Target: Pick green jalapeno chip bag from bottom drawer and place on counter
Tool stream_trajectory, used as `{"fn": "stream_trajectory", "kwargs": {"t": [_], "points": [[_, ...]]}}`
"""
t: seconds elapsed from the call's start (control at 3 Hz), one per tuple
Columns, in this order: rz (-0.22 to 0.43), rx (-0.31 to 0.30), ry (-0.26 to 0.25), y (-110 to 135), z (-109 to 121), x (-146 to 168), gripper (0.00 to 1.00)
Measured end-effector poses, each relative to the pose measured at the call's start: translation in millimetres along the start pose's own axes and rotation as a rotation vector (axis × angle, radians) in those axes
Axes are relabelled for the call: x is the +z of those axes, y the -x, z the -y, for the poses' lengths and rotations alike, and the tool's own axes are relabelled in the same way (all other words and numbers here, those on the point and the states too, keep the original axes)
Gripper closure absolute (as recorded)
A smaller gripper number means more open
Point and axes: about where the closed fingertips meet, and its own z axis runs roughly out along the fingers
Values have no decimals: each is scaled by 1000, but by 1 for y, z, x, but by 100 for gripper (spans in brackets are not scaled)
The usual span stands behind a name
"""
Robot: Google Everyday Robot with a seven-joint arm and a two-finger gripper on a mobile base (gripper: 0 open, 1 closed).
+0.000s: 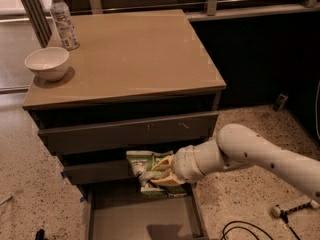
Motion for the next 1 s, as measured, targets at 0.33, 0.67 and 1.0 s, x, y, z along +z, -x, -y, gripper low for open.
{"fn": "stream_trajectory", "kwargs": {"t": [0.33, 0.67, 1.0], "points": [[-1, -33, -6, 83, 1, -66, 100], [0, -33, -6, 83, 1, -66, 100], [-21, -20, -6, 108, 15, -76, 100]]}}
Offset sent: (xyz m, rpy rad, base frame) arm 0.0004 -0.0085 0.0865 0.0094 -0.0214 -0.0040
